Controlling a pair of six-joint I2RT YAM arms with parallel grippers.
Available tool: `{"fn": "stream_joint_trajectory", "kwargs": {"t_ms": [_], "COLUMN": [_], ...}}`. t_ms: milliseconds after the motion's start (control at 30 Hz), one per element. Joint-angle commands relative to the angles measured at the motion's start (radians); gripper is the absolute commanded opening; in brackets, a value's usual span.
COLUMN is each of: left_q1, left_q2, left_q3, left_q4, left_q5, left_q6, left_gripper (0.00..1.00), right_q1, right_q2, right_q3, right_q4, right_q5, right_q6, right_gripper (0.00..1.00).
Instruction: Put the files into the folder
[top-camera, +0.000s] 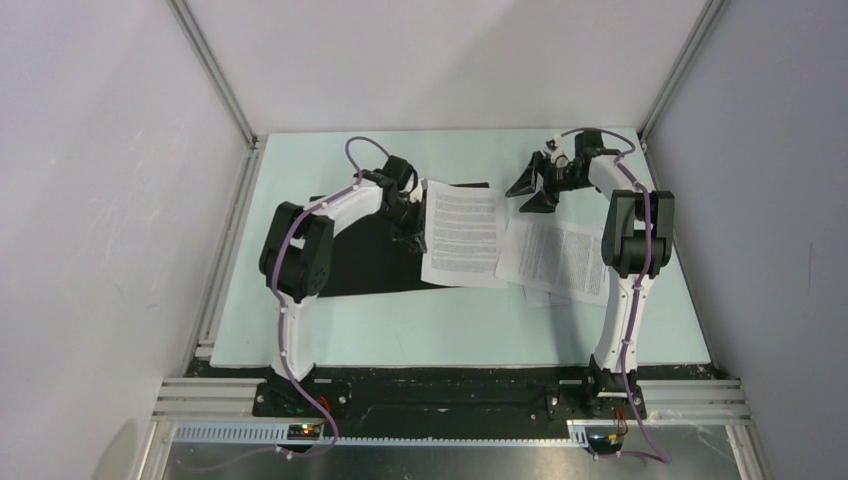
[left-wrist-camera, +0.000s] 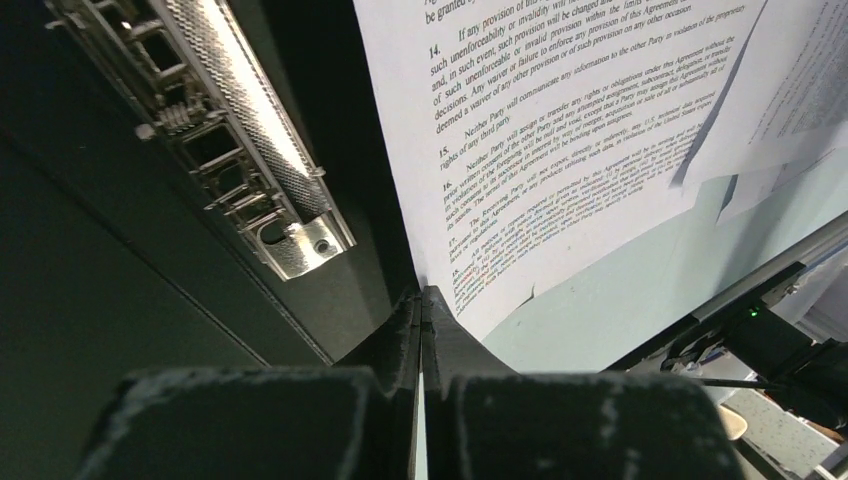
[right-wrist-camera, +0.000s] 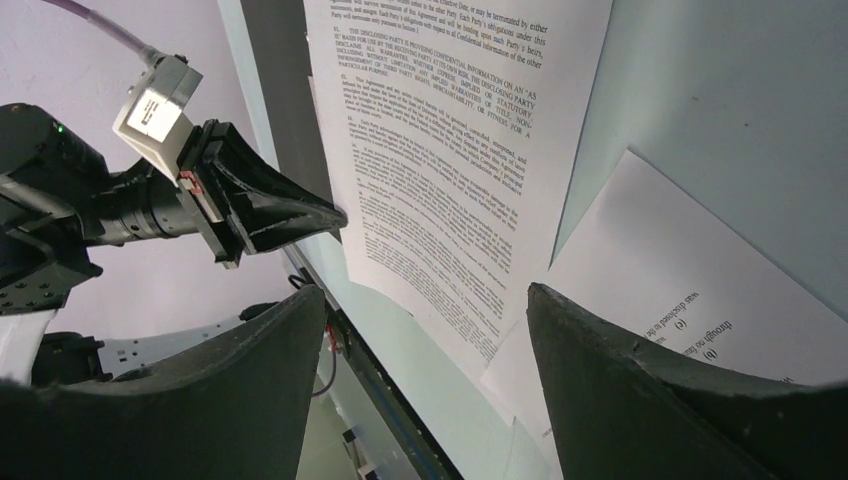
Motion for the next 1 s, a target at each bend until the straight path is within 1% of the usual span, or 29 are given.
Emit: {"fn": "stream_joint_trajectory", "kwargs": {"t_ms": [0,133,300,533,800,967], "left_q1": [-0.024,-0.031,-0.031,-0.03,-0.014,-0.009], "left_q2": [0.009,0.0,-0.022,-0.054,-0.048,-0.059], "left_q3": [0.024,-0.009,-0.044,-0.082,-0.051,-0.105], "left_q4": [-0.002,-0.002,-0.014,-0.014,-0.007,0.038], "left_q5": [-0.037,-0.075,-0.159,-0.22,-0.213,-0.173], "left_q6": [-0.029,-0.069,-0.096,-0.156,-0.202,-0.241], "left_gripper": [0.0,0.0,0.0,0.0,0.0,0.0], "right_q1": [0.001,0.001,0.003,0.005,0.023,0.024], "right_q2": [-0.012,-0.006,-0.003,0.008,0.017,0.017], "right_q3": [-0.009,-0.007,-0.007,-0.011,-0.011,-0.014], "right_q4": [0.015,0.017,0.021,0.017,0.016,0.013], "right_q5": [-0.026,-0.027,-0.028,-0.026,-0.018,-0.018], "right_q6": [0.005,0.009,0.013,0.014,0.013,0.009], "right_gripper": [0.78,0.78,0.78,0.78,0.78,0.78]}}
